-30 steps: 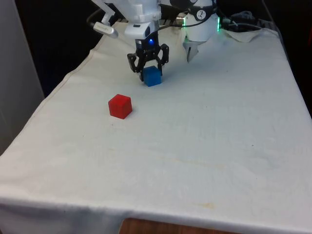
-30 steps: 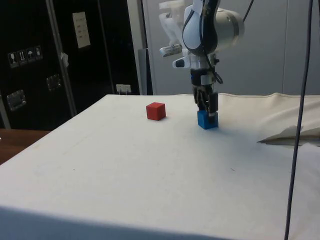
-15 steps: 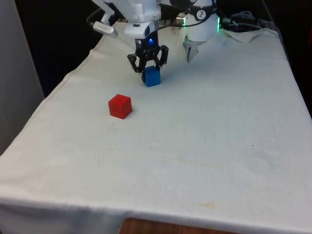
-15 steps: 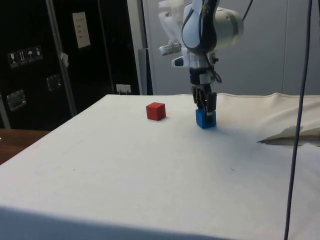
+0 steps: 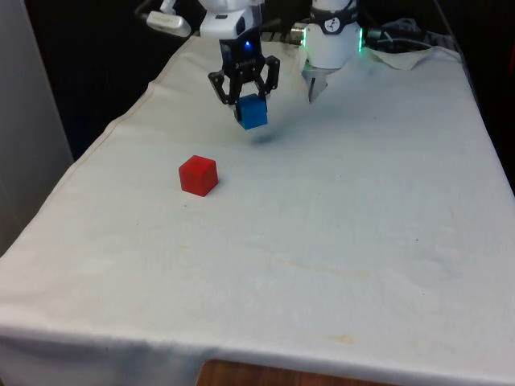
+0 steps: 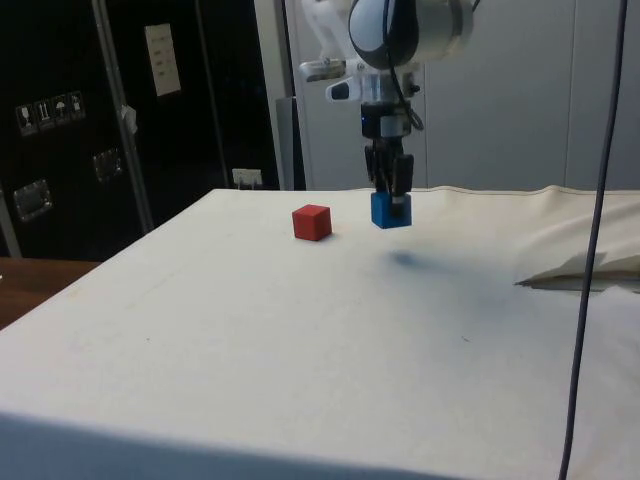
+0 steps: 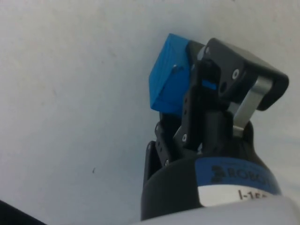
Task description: Stack the two cubes.
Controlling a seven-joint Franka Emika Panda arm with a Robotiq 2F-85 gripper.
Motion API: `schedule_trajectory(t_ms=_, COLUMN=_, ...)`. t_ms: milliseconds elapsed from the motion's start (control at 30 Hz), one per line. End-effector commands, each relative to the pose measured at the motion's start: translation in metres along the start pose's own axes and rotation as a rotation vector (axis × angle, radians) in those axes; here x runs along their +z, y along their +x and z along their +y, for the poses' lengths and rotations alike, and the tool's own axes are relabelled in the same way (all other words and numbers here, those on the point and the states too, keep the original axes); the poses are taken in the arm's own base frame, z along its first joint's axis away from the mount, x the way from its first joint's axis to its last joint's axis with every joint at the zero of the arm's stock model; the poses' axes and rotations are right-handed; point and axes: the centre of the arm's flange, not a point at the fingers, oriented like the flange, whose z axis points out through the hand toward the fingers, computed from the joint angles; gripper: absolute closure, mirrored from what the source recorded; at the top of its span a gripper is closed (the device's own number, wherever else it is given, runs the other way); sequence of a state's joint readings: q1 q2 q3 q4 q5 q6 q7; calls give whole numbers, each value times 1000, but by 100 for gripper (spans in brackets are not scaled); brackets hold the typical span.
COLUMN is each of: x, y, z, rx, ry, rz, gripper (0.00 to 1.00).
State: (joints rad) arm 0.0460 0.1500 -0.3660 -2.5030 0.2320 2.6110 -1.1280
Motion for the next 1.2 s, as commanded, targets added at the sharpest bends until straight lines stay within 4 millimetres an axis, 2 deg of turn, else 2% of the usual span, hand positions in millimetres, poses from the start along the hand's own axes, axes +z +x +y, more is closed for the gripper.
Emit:
schedule_trajectory(t_ms=0, x=-2, y=2, z=1, rx=2, ry=-2, rz=-9, gripper=100)
schedule_trajectory(t_ms=567, x=-43, y=30, z=15, rx=-8, ry=10, rz=30, gripper=100)
schedule_trajectory(t_ms=900, x=-46, y=39, z=16, rx=-18, ry=11, rz=38, gripper=100)
schedule_trajectory(t_ms=1167, x=-51, y=52, z=28, rx=-14, ry=-15, rz=6, gripper=100)
